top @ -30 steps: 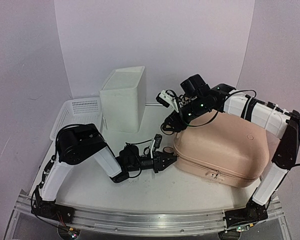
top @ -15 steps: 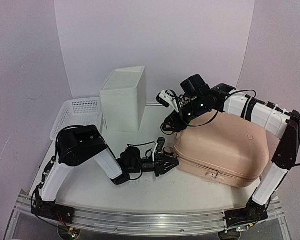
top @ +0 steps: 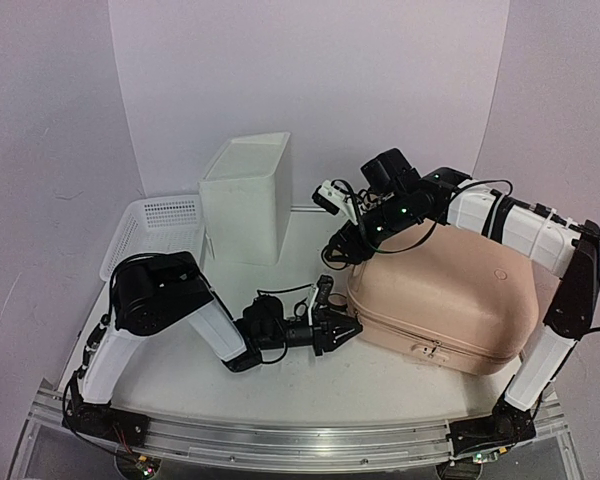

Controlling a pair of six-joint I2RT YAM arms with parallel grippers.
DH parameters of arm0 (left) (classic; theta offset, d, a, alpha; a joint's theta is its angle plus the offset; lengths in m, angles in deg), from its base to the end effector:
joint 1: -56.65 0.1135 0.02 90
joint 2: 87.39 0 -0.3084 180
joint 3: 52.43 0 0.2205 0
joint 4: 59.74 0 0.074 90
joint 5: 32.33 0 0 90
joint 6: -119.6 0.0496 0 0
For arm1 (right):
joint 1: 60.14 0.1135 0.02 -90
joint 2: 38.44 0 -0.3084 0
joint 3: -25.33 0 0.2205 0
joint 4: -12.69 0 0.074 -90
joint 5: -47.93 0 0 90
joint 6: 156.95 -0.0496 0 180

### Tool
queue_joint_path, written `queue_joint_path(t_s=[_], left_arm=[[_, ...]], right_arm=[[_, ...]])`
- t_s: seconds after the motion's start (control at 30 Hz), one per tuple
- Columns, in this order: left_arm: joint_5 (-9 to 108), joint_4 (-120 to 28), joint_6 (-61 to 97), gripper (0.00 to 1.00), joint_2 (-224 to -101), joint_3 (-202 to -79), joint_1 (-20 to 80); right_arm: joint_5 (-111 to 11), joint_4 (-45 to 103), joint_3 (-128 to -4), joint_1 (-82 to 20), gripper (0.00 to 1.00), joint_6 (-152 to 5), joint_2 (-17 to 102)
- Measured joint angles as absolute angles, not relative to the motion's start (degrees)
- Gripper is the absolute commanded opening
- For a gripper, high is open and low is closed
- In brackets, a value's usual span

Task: Open, take out, and arrange the luggage

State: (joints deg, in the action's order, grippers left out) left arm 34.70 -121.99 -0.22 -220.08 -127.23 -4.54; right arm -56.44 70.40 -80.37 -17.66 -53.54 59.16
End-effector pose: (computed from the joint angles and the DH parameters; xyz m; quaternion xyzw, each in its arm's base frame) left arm 0.2074 -0.4173 0.1625 0.3207 0.6018 -0.6076 0.4072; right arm 0.2558 0.2510 0.3573 -0.4745 0.8023 0.1996 0.3021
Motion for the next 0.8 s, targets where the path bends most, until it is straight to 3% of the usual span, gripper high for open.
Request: queue_joint_path(t_s=[0.2, 0.37, 0.8], left_arm=[[38.8, -119.8, 0.2, 0.34, -218.3, -126.5, -5.9], [44.3, -115.2, 1.8, 0.25, -216.2, -126.1, -7.1], [58.9, -106.8, 5.7, 0.28, -212.1, -125.4, -9.0]], right_arm=[[-56.2, 70.2, -80.4, -17.7, 0.0, -53.5, 59.2], [-55.8, 70.0, -80.4, -17.7, 0.0, -53.5, 59.2], [-54.6, 69.8, -80.4, -17.3, 0.0, -54.0, 59.2]])
